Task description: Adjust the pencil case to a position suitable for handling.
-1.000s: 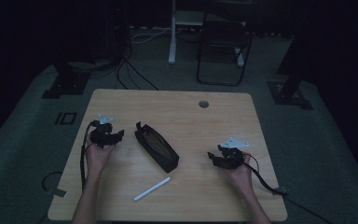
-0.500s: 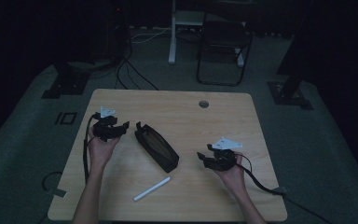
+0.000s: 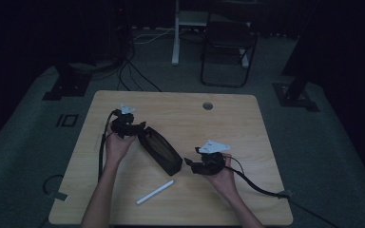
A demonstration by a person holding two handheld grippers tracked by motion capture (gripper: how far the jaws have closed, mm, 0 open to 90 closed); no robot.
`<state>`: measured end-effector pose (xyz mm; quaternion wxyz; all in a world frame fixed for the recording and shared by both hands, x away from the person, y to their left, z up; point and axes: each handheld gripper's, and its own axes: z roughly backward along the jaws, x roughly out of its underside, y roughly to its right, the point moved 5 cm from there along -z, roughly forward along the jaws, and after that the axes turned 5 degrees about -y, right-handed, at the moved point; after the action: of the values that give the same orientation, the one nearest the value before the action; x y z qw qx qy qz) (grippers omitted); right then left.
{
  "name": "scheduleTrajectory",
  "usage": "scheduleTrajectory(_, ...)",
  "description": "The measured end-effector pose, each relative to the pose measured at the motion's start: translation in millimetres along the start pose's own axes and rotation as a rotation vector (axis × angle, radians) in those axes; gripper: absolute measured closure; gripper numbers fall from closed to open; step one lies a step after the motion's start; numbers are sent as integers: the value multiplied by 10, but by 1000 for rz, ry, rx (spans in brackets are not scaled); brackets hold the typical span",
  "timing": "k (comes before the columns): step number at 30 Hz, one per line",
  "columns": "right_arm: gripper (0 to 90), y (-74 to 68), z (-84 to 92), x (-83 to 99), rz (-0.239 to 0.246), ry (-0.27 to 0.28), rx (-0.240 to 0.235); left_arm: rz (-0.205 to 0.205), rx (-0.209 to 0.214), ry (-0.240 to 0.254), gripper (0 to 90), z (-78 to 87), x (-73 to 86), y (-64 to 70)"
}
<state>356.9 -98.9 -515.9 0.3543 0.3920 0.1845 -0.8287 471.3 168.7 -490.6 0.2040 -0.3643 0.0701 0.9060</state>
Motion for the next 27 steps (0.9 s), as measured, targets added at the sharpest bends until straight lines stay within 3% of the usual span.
scheduleTrajectory(6, 353, -54, -117, -22, -21, -10, -43, -19, -26, -52, 522, -161, 9, 6)
scheduleTrajectory(15, 345, -56, -236, 26, -30, -41, -57, -15, 6, -65, 781, -161, 67, 3)
scheduleTrajectory(23, 336, -105, -235, 33, -14, -39, -96, -24, 27, -62, 823, -153, 84, 47)
scheduleTrajectory(27, 338, -44, -261, 54, 1, -61, -41, -47, 33, -61, 831, -131, 94, 101)
